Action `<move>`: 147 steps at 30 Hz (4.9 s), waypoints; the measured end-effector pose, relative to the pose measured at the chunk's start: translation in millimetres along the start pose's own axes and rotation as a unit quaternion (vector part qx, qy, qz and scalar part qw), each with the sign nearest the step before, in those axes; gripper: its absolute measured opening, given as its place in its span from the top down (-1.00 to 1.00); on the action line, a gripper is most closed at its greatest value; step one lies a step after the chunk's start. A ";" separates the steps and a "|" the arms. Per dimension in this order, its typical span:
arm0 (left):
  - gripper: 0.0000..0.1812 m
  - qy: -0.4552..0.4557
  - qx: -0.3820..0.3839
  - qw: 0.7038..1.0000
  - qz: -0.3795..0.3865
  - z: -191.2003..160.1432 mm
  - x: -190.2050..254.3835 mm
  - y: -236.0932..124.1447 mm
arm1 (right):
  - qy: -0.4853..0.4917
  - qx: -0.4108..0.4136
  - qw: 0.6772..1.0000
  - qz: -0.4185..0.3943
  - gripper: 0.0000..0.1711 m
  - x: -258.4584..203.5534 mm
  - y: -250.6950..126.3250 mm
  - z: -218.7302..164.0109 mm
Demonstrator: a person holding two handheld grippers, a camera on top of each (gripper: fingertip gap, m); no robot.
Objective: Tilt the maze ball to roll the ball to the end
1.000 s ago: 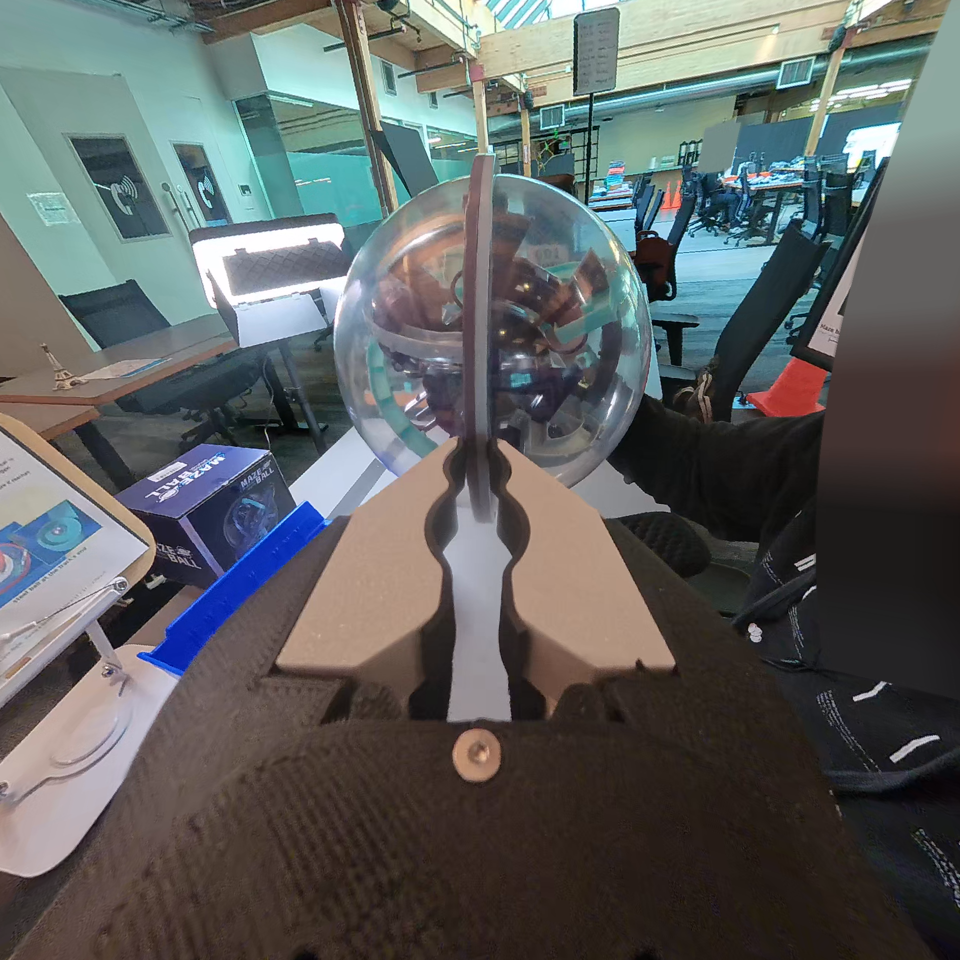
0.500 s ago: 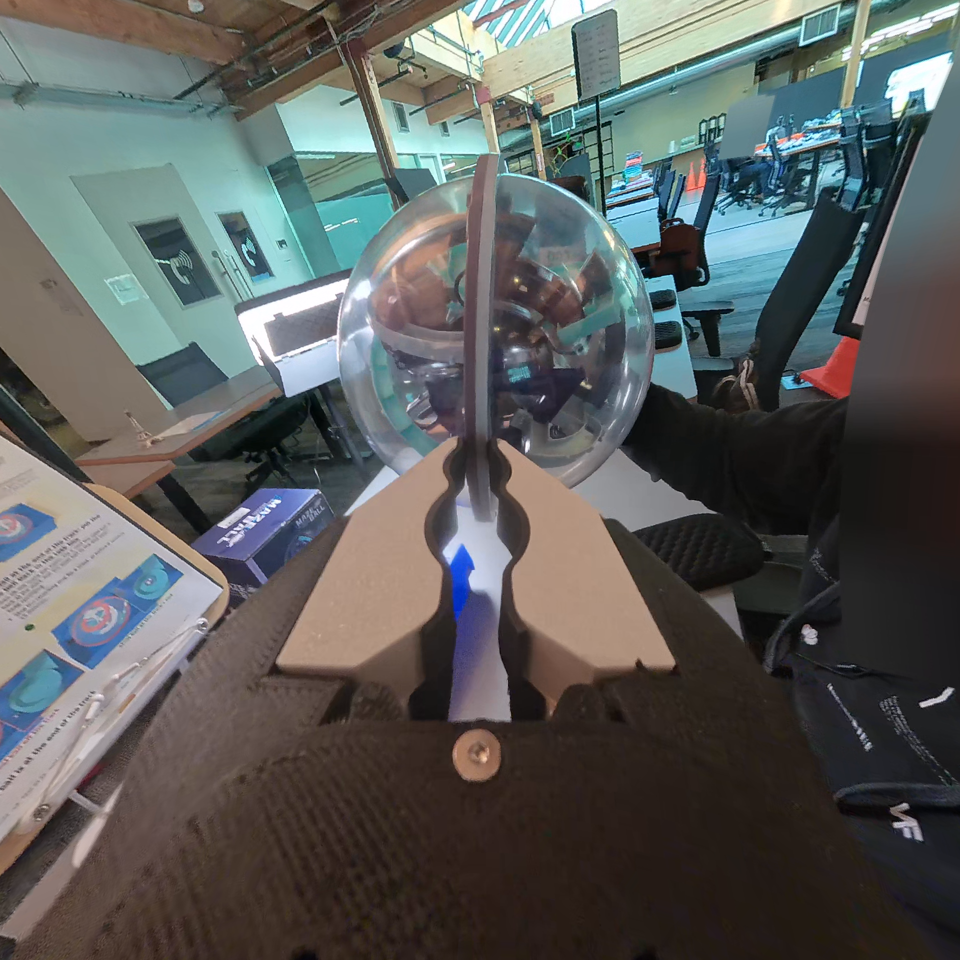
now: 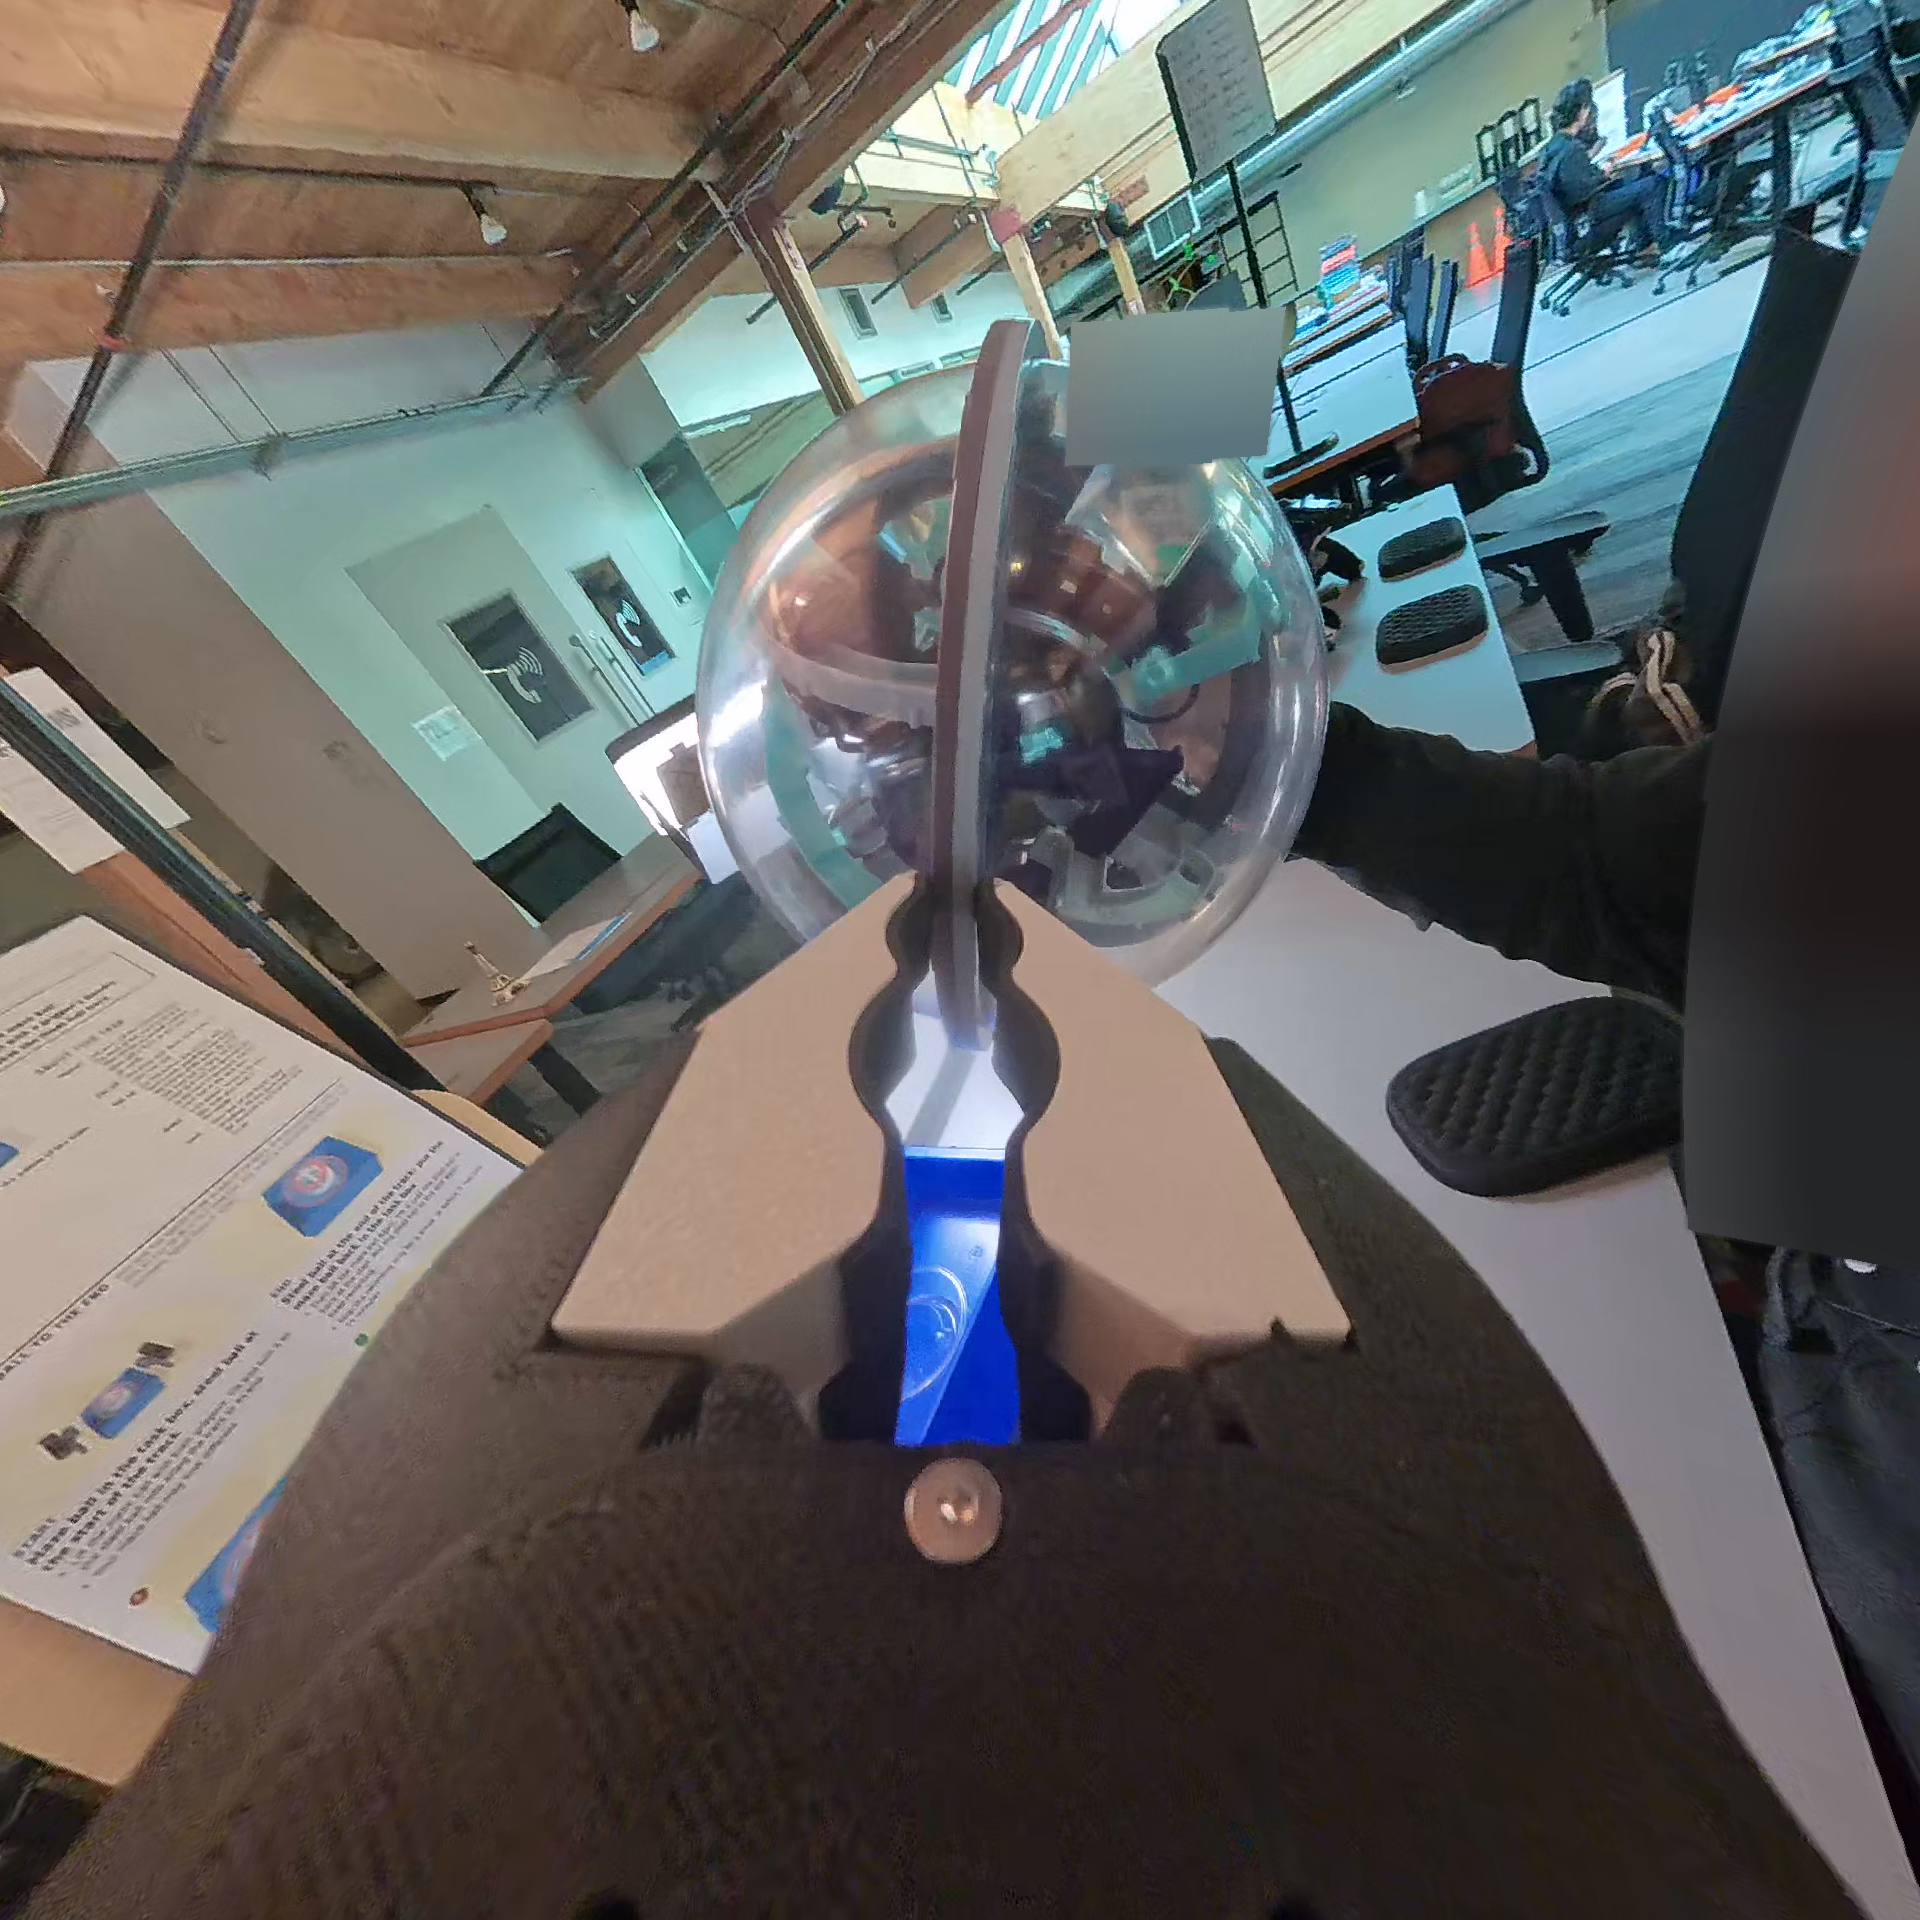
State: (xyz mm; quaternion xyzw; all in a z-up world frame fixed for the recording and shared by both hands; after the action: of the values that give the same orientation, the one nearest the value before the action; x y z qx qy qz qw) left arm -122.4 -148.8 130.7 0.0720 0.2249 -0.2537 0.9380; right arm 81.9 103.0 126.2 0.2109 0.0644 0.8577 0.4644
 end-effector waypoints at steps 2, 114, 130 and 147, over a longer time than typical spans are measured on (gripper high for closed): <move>0.93 0.002 0.000 1.000 0.002 2.3 0.0 -0.4 | -0.004 -0.002 1.000 0.000 0.92 0.4 0.8 1.7; 0.93 -0.722 -0.086 0.679 -0.101 -321.3 117.6 58.9 | 0.150 -0.307 0.928 -0.148 -0.15 -96.0 -123.4 -235.6; -0.22 -0.331 -0.129 0.931 -0.088 -285.4 59.2 73.4 | 0.040 -0.394 0.918 -0.036 -0.29 -91.0 -87.9 -259.7; -0.46 -0.236 -0.183 0.919 -0.257 -288.7 73.5 152.3 | 0.069 -0.380 0.918 -0.092 -0.26 -92.9 -99.2 -273.0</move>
State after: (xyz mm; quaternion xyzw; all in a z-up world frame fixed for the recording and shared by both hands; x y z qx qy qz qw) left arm -99.6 21.7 -156.4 -0.2230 0.0501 -0.4505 0.8630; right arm 87.7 105.3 -178.7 -0.0479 -0.2153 0.7835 0.5810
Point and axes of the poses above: each gripper's, where its closed fingertips meet, y out along the fingers, z out of its top, x = y × z across the jaws, the point moved 9 cm from there along -y, back along the fingers, and after that the axes turned 3 degrees about -z, right-handed, at the moved point
